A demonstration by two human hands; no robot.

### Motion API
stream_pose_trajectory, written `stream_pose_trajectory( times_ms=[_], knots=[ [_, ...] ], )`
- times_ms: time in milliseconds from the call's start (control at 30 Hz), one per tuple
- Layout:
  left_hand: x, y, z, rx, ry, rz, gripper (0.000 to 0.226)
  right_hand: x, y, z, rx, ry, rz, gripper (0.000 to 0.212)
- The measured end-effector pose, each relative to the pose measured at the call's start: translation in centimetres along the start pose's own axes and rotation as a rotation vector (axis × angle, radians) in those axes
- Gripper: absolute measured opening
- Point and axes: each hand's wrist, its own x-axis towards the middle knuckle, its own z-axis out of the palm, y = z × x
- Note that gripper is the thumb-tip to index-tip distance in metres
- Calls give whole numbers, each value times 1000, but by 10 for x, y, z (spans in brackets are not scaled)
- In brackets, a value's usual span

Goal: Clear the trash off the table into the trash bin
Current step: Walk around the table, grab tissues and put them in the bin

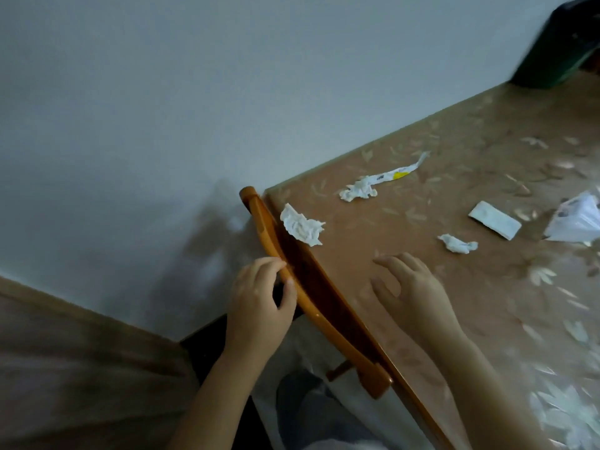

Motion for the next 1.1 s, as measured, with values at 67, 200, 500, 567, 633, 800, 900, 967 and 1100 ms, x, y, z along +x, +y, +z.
stream_pose_trajectory(
  times_ms=[67, 200, 500, 567, 633, 800, 900, 967, 1100],
  knots=[
    [35, -8, 4, 4, -2, 2, 27, 29, 5, 8, 2, 23, 30, 27],
    [100, -21, 18, 16, -81, 84, 25, 76, 15, 18, 39, 64, 116, 24],
    [203, -55, 70, -109, -513, 56, 29, 151, 32, 47, 114, 63, 269, 23],
    [225, -59, 87, -120, -657, 72, 31, 165, 37, 56, 124, 67, 314, 23],
    [242, -60, 104, -95, -843, 62, 35, 175, 40, 66, 150, 73, 368, 22],
    [268, -72, 149, 63, -1160, 136, 39, 196, 42, 86, 205, 69, 494, 26],
    [268, -74, 169, 184, -1236, 242, 38, 204, 43, 96, 217, 82, 548, 26],
    [263, -76, 178, 278, -1275, 340, 38, 208, 45, 102, 215, 89, 591, 26],
    [255, -84, 186, 301, -1254, 375, 29, 212, 49, 109, 231, 105, 642, 27]
  ],
)
